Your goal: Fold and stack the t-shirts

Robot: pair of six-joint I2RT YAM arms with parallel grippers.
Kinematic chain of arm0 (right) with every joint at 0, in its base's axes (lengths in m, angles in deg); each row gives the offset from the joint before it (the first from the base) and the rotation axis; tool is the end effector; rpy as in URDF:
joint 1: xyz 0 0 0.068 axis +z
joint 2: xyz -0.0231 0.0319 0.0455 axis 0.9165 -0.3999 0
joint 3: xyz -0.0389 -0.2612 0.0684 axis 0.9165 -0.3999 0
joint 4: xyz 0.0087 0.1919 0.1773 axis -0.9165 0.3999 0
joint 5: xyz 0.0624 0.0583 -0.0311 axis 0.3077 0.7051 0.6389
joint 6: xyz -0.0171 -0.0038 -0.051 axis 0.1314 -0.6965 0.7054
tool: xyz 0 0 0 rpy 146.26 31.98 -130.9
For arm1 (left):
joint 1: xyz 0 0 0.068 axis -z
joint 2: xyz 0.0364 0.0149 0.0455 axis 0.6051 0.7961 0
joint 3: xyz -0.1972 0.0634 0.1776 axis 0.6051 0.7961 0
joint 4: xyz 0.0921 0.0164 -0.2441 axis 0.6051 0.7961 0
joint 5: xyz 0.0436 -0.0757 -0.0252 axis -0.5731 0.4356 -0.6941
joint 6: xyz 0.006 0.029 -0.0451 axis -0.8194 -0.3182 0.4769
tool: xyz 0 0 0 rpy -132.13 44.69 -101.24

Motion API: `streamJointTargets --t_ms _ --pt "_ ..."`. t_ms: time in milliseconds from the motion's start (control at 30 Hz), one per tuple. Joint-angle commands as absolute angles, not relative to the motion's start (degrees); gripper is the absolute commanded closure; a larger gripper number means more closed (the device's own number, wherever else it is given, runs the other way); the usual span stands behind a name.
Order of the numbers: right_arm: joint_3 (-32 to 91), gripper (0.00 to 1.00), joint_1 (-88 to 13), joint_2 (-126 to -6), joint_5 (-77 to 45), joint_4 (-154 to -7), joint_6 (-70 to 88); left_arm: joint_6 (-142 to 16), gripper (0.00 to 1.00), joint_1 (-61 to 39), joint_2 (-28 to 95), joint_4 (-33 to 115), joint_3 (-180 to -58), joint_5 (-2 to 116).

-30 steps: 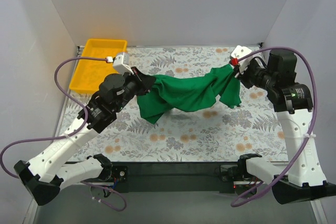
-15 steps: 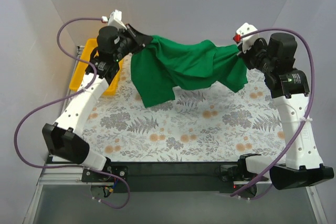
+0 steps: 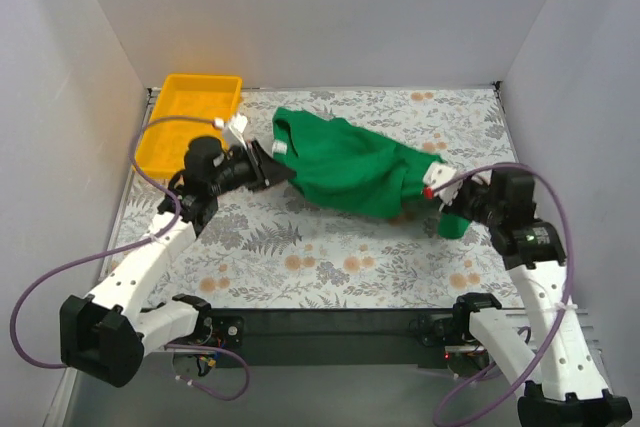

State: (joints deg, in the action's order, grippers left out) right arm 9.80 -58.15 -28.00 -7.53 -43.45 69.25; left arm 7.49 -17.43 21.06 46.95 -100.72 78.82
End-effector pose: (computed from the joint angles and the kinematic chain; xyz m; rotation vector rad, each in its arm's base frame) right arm 0.1478 0.0314 0.3601 -1.1703 1.6181 -0.2262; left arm 0.2338 -0.1034 0.3438 -0.7019 2.0264 -1.6459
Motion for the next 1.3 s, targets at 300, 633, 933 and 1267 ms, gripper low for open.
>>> streamJointTargets --t_ms 300,633,933,1267 --pt "-0.1 0.16 -58.3 -30.1 -1.3 -34.9 72.7 6.6 0.34 -18.3 10.5 69.8 -89.1 66.5" --pt "-1.7 0.26 -42.5 -44.5 11.1 -32.1 76.1 7.4 0.34 -18.2 5.1 68.4 -86.0 67.2" --pt "-9.7 0.33 -31.5 -50.4 -11.3 -50.1 64.5 8.2 0.34 -18.2 1.5 68.5 -84.4 66.3" --pt "-11.9 0.49 -25.1 -55.7 -14.1 -51.2 62.7 8.0 0.34 -18.2 0.3 69.7 -84.3 65.7"
